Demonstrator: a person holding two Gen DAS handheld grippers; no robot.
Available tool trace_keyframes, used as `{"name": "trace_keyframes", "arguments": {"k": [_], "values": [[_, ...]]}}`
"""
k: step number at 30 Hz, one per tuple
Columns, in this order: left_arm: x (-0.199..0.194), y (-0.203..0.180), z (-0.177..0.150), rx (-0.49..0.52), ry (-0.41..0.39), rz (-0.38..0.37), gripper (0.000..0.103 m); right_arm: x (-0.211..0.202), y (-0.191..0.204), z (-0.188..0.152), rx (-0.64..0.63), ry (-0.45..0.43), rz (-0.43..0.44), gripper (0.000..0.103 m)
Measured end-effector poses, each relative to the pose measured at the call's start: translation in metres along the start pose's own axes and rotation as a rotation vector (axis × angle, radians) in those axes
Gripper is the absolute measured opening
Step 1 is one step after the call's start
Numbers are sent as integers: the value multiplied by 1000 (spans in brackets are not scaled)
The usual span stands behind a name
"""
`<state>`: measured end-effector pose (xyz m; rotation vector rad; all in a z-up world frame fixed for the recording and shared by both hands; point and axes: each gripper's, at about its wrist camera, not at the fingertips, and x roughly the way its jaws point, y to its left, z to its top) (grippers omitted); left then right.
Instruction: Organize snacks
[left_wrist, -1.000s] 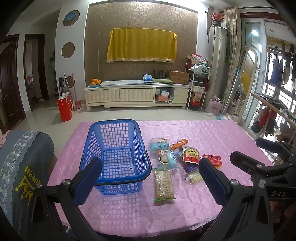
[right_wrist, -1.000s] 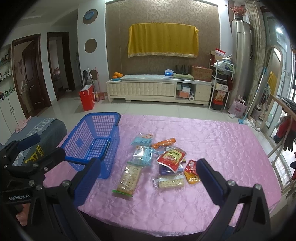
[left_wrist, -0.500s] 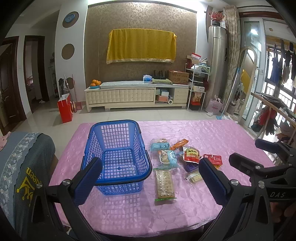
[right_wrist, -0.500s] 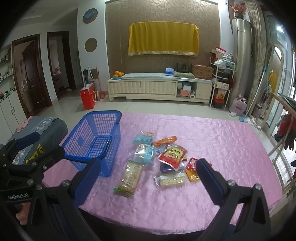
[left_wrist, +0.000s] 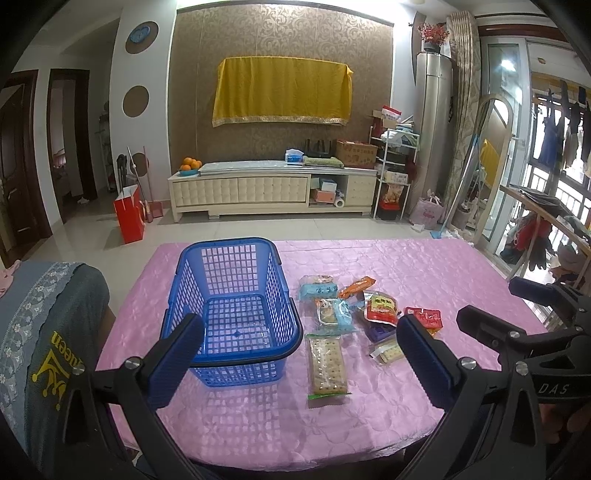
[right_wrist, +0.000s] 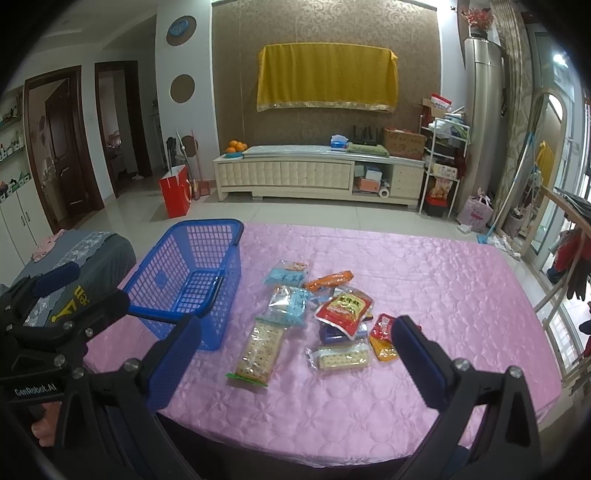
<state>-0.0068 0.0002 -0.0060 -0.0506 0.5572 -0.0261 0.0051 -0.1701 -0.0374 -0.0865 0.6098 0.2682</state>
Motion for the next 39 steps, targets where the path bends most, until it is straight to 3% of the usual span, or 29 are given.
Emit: {"name": "trace_keyframes", "arguments": {"k": [26, 33, 35, 39], "values": [[-2, -3, 11, 8, -1, -20, 103, -4, -7, 5, 4, -16, 23, 103], [29, -15, 9, 3, 82, -44, 103, 20, -26, -4, 16, 28, 29, 103], [42, -18, 4, -11, 115, -80, 103, 31, -33, -9, 25, 49, 24, 100], [66, -25, -6, -22, 177, -91, 87, 50, -45, -19, 34, 91, 19, 90]]}}
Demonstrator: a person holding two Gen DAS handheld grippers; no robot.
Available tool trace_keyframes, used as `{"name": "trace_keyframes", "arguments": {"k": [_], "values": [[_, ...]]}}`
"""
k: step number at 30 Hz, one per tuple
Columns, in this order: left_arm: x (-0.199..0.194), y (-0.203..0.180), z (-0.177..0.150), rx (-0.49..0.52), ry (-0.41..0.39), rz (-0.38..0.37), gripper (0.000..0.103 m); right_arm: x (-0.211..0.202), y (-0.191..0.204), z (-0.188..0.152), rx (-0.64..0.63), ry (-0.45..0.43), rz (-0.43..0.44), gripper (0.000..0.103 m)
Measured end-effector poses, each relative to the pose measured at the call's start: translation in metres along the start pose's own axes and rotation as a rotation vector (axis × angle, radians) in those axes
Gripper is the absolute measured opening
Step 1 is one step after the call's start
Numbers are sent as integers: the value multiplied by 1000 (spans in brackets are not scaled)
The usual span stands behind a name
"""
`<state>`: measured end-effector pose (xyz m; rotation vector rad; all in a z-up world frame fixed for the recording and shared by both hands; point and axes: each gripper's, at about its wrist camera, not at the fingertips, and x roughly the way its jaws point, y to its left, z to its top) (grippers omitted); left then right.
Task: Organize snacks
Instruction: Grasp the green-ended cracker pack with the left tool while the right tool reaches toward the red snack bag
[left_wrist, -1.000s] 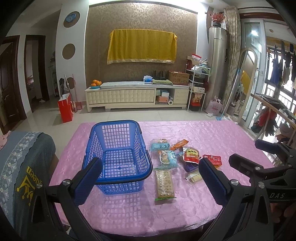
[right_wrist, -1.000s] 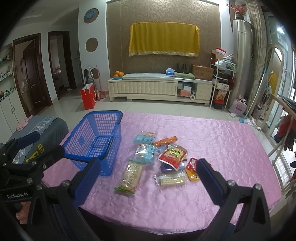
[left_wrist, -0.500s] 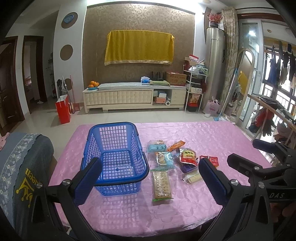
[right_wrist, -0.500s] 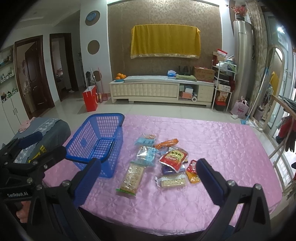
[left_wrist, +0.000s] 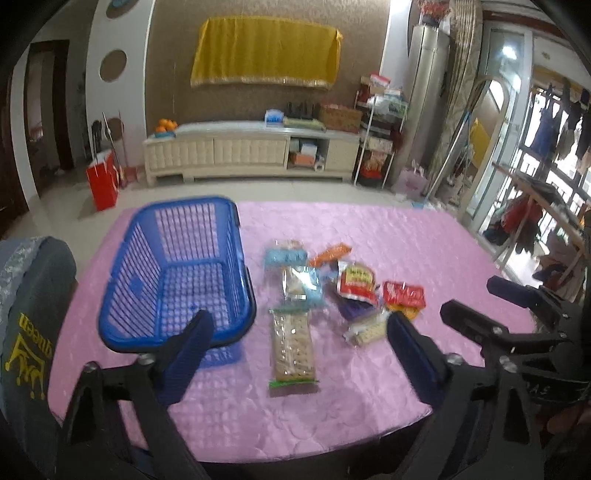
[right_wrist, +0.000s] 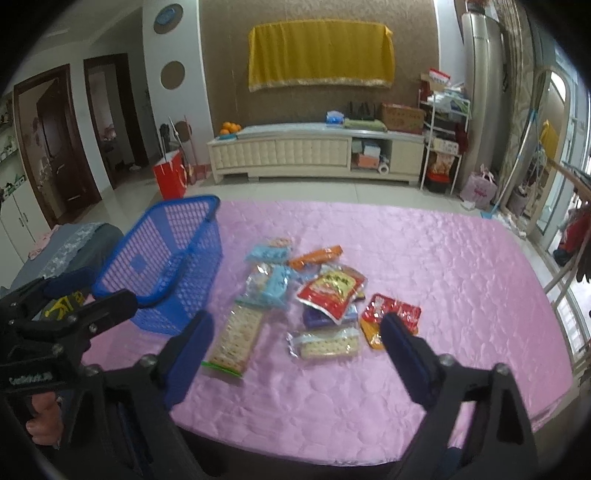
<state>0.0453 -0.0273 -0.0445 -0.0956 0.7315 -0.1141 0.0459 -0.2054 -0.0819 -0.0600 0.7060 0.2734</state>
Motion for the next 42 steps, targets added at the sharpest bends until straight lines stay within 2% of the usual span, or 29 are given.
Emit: {"name": "trace_keyframes", "arguments": {"k": [3, 6, 10, 19, 24, 28, 36, 42], "values": [[22, -3, -6, 3, 53, -11, 81, 18, -10, -7, 14, 45, 8, 90], [43, -9, -12, 13, 110, -8, 80, 32, -17, -16, 21, 83, 14, 89], [74, -15, -23, 16, 183, -53, 80, 54, -25, -27, 34, 137, 34, 89], [140, -20, -40, 39, 315, 37, 80, 98, -43, -45, 36, 236, 56, 89], [169, -21, -47, 60, 366, 83, 80, 120, -50, -52, 10, 277, 61, 89], [192, -14, -48, 40, 396, 104, 80, 133, -56, -55, 7, 302, 62, 89], [221, -8, -55, 59, 458, 81, 80, 148, -66, -58, 43, 299, 39, 89], [233, -4, -58, 42, 470, 73, 73, 151, -69, -55, 58, 309, 18, 89]]}}
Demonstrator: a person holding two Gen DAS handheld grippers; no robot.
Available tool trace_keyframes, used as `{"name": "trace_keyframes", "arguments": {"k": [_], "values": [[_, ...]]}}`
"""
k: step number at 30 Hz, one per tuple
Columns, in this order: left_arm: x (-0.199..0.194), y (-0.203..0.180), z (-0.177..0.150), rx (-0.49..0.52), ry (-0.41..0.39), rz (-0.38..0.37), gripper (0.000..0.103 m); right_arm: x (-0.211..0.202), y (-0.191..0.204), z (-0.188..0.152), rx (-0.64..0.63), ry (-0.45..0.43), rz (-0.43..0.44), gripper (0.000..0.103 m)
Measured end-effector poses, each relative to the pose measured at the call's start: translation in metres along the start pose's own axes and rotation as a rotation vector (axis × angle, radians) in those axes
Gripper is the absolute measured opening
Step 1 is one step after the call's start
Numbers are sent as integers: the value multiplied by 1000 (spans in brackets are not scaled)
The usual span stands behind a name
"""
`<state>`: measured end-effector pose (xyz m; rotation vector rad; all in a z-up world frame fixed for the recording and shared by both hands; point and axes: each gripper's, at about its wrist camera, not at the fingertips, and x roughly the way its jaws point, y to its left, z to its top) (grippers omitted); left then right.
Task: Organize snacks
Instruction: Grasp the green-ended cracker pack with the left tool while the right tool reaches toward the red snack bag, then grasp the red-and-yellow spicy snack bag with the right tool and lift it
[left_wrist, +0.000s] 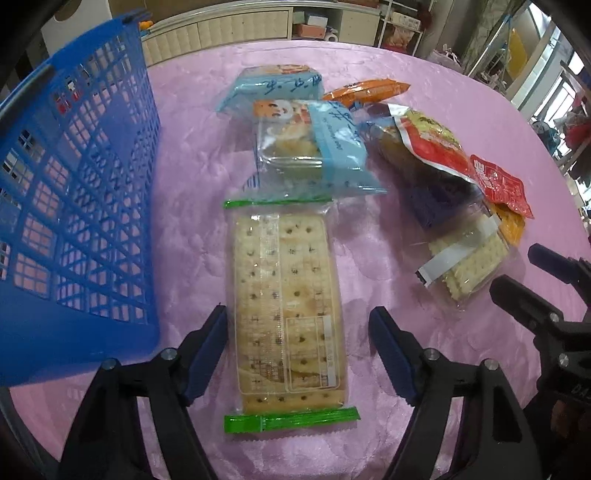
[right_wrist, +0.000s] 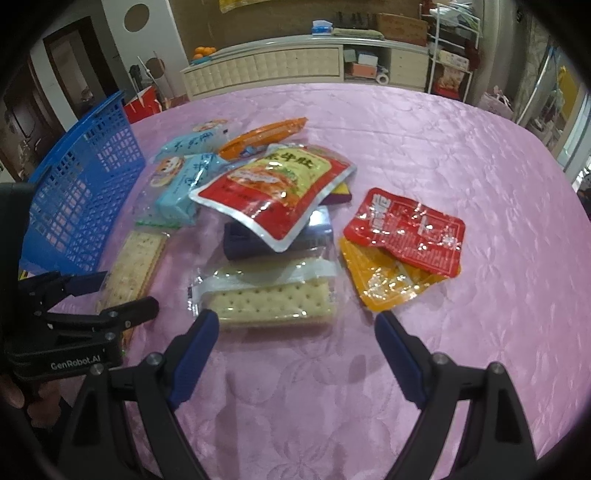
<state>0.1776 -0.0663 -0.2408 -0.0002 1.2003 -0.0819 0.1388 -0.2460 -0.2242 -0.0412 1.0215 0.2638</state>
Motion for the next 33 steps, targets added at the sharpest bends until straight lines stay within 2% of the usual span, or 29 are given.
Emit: {"name": "trace_keyframes", "arguments": {"k": [2, 4, 5, 10, 16, 19, 24, 26, 33], "values": [[1, -3, 0, 14, -5, 30, 66, -1, -3, 3, 12, 4, 1, 89], [3, -4, 7, 7, -11, 36, 53, -3, -5, 4, 22, 6, 3, 89], [3, -3, 7, -5, -8, 31, 52, -4, -6, 5, 26, 7, 3, 89], [-8, -1, 8, -46, -14, -18, 52, -12, -12, 12, 48, 6, 8, 89], [-33, -8, 5, -37, -72, -64, 52, -22, -24, 22, 23, -19, -29, 89], [-46, -12, 7, -22, -123, -82, 52, -23, -30, 29, 34, -17, -9, 89], [-82, -24, 13, -7, -198, -86, 52, -26, -30, 50, 59, -13, 39, 89], [-91, -25, 20, 5, -234, -65, 52, -24, -27, 60, 74, -10, 51, 89], [-90, -17, 56, 29, -286, 3, 52, 3, -12, 96, 129, 36, 84, 89]]}}
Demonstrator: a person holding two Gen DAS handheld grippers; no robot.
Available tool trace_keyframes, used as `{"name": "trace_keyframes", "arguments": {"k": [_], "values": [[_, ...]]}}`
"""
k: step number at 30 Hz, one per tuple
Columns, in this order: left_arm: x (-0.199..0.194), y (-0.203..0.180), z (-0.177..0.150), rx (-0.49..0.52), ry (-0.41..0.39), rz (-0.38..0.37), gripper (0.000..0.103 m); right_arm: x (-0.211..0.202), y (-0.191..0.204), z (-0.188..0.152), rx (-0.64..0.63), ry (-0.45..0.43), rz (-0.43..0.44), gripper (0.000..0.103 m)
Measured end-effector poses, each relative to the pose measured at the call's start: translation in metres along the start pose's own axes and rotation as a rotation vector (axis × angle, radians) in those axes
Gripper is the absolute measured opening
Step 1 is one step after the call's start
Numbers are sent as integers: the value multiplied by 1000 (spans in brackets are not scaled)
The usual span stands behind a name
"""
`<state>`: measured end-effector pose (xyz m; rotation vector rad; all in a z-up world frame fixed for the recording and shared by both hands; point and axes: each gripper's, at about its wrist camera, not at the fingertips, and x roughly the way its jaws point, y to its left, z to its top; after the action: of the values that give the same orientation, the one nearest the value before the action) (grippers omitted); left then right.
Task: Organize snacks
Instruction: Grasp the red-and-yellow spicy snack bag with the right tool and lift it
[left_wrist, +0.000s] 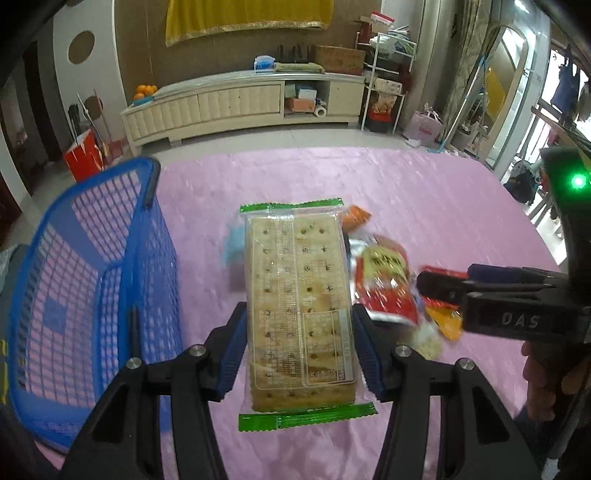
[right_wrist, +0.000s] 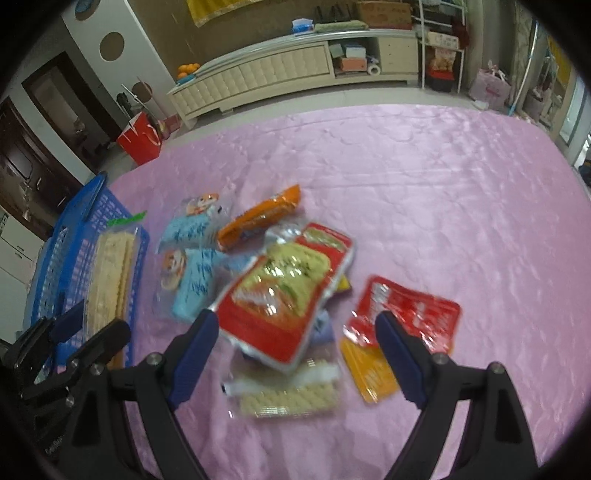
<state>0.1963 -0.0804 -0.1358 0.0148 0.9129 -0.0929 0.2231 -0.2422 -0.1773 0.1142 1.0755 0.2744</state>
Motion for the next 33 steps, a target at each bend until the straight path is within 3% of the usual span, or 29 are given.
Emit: {"name": "trace_keyframes", "arguments": {"k": [13, 14, 15, 21, 24, 33], "values": [[40, 2, 30, 18, -9, 49, 52, 78, 7, 30, 85, 176, -35, 89], [40, 3, 30, 14, -7, 37, 52, 84, 6, 28, 92, 192, -29, 88], [40, 3, 30, 12, -5, 36, 52, 87, 7, 27, 86, 195, -31, 81], [34, 8, 22, 12, 1, 37, 52, 69, 12, 18, 15, 134, -40, 53], [32, 6, 21, 6, 4, 35, 52, 62, 12, 11, -25, 127, -45, 43], [-2, 7, 14, -18, -21, 6, 52, 2, 14, -6, -48, 17, -28, 40]]}}
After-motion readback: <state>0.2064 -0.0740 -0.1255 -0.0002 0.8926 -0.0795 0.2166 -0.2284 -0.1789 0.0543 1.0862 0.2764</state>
